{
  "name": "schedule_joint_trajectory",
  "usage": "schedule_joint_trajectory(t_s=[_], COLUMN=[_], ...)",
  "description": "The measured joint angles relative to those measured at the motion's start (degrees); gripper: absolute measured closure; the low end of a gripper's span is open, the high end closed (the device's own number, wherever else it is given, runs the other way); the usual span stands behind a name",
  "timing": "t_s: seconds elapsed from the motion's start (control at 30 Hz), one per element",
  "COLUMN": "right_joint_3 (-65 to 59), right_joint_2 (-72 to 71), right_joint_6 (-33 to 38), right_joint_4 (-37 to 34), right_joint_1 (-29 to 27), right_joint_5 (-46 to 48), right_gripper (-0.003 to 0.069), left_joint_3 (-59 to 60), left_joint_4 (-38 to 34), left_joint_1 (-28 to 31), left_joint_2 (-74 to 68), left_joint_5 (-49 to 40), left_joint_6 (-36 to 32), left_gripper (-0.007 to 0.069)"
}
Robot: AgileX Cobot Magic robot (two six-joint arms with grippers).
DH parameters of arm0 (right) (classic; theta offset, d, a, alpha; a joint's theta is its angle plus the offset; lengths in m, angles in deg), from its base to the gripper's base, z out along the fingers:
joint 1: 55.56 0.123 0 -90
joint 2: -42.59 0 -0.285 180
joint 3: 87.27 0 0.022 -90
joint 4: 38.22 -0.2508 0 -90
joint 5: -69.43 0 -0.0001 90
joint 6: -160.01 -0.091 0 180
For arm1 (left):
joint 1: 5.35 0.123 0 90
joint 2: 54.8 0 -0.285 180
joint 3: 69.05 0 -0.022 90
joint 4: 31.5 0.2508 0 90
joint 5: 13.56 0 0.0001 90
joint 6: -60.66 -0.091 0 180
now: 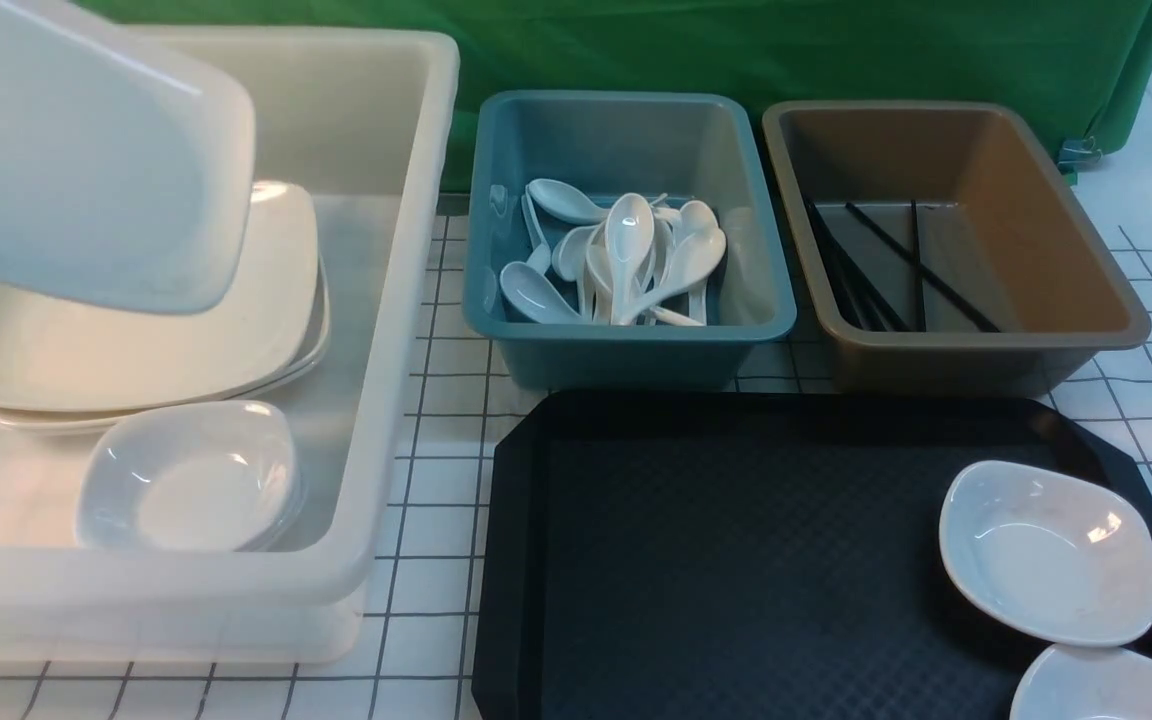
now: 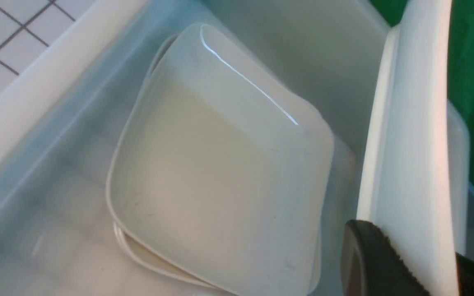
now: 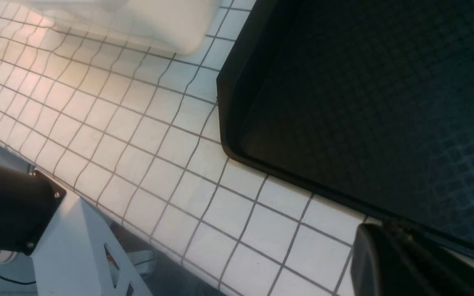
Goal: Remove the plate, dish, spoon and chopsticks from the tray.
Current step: Use the left arm to put the plate into the large storage box on the left
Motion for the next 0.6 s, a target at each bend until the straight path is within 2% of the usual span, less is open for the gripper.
schedule_joint_trajectory(t_s=[0.4,0.47,0.6], right_joint_3=[0.0,0.0,0.0], right_joint_2=[0.0,0.0,0.0], right_joint_6=[0.1,0.1,0.1], right_joint_4=[0.0,0.0,0.0], right_joint_1=[0.0,0.0,0.0], right_joint_5=[-1.3,-1.8,-2.3], right_gripper=[0.0615,0.0615,0.0615], left_joint_3=[0.0,0.0,0.0], left_joint_4=[-5.7,-7.6,-8.4], left_joint_1=[0.0,-0.1,-0.8], left_joint_2=[-12.1,-14.3,-16.0], left_joint_5=[4.9,5.2,5.4], left_joint_6=[-4.4,-7.3,-9.1], left_gripper=[0.0608,0.0608,0.0608])
